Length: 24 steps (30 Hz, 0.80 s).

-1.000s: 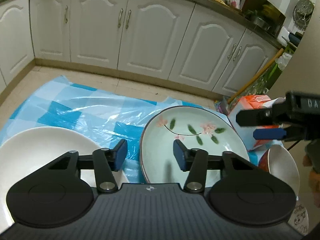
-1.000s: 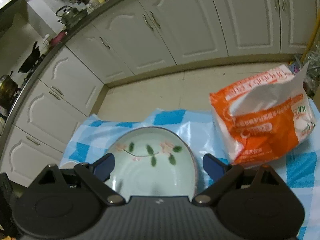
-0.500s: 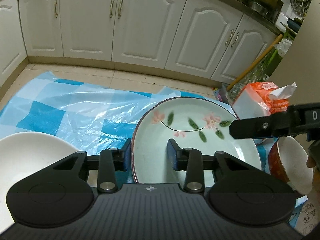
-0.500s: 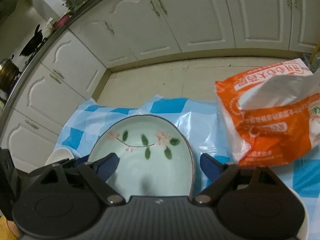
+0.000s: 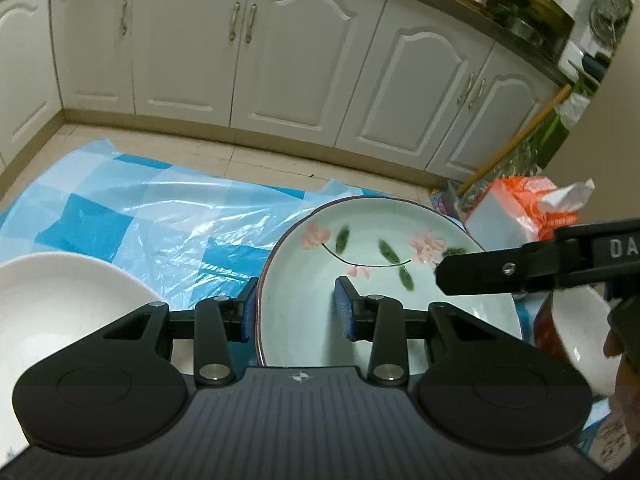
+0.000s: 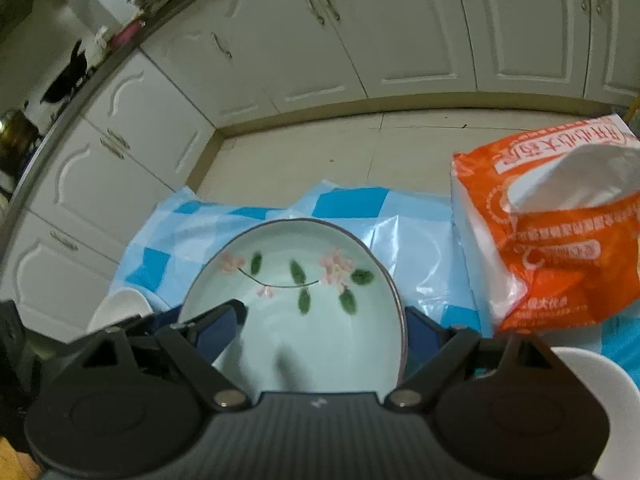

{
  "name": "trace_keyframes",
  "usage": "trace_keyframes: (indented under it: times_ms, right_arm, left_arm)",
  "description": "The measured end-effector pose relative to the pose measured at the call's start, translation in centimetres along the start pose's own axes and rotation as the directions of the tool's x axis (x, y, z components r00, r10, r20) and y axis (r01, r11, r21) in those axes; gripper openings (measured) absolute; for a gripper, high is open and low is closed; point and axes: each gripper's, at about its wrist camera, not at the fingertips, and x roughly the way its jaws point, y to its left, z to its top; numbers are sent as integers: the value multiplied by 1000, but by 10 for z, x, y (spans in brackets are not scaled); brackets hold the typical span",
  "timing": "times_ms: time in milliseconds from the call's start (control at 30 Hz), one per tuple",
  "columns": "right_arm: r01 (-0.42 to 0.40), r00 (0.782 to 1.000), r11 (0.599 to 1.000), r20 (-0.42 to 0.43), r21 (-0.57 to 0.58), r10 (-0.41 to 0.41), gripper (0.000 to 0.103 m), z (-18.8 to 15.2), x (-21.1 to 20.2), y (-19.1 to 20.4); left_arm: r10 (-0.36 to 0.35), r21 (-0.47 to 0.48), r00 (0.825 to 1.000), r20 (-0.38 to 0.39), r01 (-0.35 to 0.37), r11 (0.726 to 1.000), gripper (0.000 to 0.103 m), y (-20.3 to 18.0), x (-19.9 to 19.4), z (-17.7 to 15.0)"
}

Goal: Organize plates and bowls

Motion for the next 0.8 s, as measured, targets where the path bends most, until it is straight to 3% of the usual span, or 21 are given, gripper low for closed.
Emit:
trace_keyframes:
  times_ms: [400,800]
  right_arm:
    - [-51,994,989,98,136,38,89,-16,-26,-7]
    - [-101,984,981,163,163,75,89,-32,-50,7]
  left_arm:
    - [-27,-94,999,32,30,995,42,0,-30,-1]
    - [-30,-146,998,57,38,989,42,8,-71,-13]
